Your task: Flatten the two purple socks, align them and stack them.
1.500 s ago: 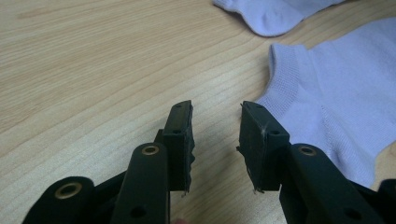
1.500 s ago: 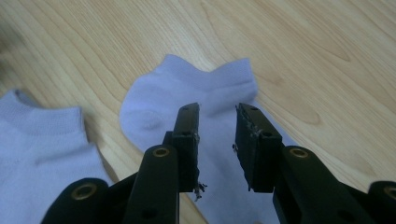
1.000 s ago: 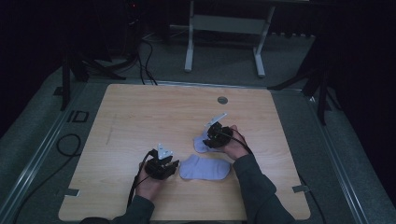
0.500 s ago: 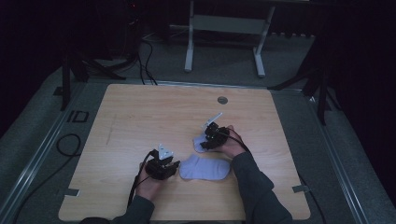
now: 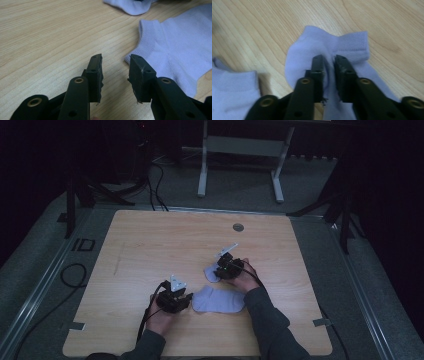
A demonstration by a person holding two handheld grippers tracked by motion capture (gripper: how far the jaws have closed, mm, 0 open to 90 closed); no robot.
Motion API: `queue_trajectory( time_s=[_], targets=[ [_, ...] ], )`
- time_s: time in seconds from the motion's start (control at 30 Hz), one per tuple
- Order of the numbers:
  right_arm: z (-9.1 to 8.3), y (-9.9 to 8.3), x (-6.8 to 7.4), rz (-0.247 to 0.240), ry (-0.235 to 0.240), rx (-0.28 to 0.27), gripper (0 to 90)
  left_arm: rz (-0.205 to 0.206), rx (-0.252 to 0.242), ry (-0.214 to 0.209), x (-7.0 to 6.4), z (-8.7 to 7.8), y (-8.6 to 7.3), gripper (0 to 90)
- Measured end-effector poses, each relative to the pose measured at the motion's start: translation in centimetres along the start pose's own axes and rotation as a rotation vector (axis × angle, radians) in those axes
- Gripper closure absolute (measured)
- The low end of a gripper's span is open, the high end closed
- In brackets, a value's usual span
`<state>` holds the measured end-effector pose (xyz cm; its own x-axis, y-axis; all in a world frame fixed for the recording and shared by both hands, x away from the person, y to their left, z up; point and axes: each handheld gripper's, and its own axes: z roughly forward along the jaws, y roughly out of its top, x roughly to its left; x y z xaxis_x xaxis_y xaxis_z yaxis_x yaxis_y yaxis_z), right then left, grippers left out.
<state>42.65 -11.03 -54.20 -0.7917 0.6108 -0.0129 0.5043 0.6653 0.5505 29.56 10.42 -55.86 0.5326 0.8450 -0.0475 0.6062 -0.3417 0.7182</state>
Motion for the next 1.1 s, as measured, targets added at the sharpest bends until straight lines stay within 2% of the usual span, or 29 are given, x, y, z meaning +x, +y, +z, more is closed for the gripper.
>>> queue_trajectory(
  time_s=[0.17, 0.37, 0.53, 0.6, 0.7, 0.9, 1.1],
  targets=[
    [0.0, 0.0, 0.1, 0.036, -0.005, -0.005, 84.6, 0.003, -0.003, 0.001, 0.0, -0.1, 0.0, 62.8],
    [0.2, 0.0, 0.4, 0.065, -0.03, -0.024, 85.9, 0.001, 0.0, -0.003, -0.1, 0.1, 0.0, 62.0],
    [0.2, -0.2, -0.1, 0.131, 0.01, -0.045, 86.4, 0.001, 0.001, -0.005, 0.0, 0.1, 0.0, 61.3],
    [0.1, -0.4, -0.3, 0.134, 0.009, -0.049, 86.5, -0.002, 0.0, -0.004, 0.1, 0.0, 0.0, 61.1],
    [-0.6, -0.5, -0.2, 0.135, -0.009, -0.077, 86.6, -0.009, -0.003, -0.003, 0.2, 0.0, 0.0, 60.8],
    [-2.3, -0.4, -0.3, 0.142, -0.003, -0.127, 86.6, -0.009, -0.003, -0.004, 0.2, 0.0, 0.0, 60.3],
    [-4.7, -0.6, -0.6, 0.145, -0.018, -0.189, 86.6, -0.014, 0.0, -0.004, 0.2, 0.1, 0.0, 59.3]
  ],
)
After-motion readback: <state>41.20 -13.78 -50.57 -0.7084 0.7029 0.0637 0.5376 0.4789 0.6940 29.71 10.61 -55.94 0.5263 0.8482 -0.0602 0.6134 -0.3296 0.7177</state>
